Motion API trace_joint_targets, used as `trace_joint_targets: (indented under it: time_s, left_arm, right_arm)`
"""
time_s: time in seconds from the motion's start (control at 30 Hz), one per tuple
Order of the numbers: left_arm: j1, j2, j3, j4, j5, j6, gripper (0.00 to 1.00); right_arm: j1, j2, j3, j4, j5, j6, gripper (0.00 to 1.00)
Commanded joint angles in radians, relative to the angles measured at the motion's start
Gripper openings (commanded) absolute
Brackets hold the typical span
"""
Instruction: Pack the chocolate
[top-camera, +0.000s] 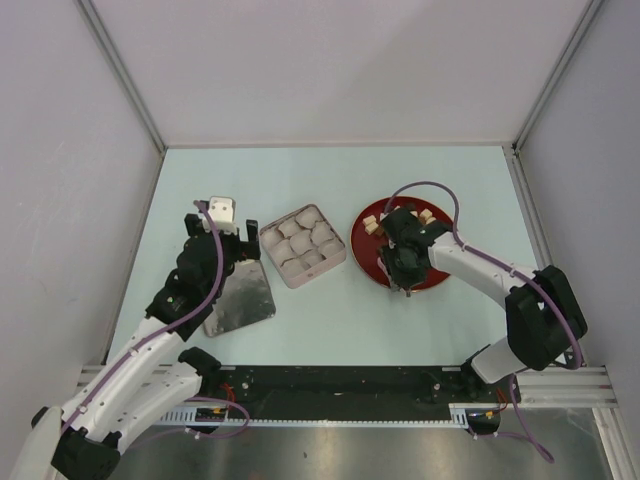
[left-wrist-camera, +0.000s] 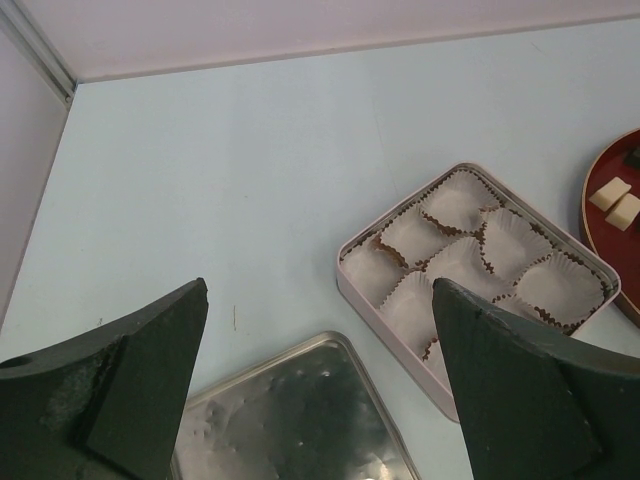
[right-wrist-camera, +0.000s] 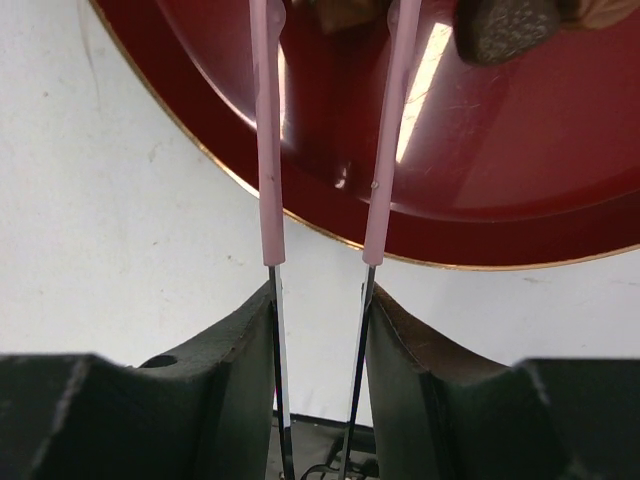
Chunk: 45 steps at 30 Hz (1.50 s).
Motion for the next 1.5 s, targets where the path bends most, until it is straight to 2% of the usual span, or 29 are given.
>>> trace_joint_targets:
  time_s: [0.0, 0.23, 0.43, 0.53, 0.87, 1.23, 1.47]
  left_arm:
    - [0.006, -0.017, -0.006, 0.027, -0.012, 0.022, 0.99]
    - [0.006, -0.023, -0.006, 0.029, -0.019, 0.024, 0.98]
    - [0.006, -0.022, -0.007, 0.029, -0.019, 0.024, 0.99]
    - [0.006, -0.023, -0.007, 0.029, -0.020, 0.022, 0.98]
    - [0.006, -0.037, -0.012, 0.032, -0.034, 0.016, 0.98]
    - [0.006, -0.089, -0.012, -0.008, -0.072, -0.040, 1.00]
    - [0.006, -0.126, -0.032, -0.017, -0.094, -0.038, 1.00]
  right_arm:
    - [0.016, 0.019, 0.055, 0.004, 0.074, 0.020, 0.41]
    - [0.036, 0.040, 0.072, 0.008, 0.072, -0.004, 0.33]
    - [0.053, 0.028, 0.111, -0.010, 0.078, -0.021, 0.10]
    - [0.056, 0.016, 0.137, -0.018, 0.086, -0.033, 0.06]
    - [0.093, 0.053, 0.362, -0.044, 0.103, -0.121, 0.03]
    - [0.142, 0.331, 0.698, -0.007, 0.051, -0.213, 0.03]
    - [0.158, 0.479, 0.813, 0.020, 0.008, -0.208, 0.03]
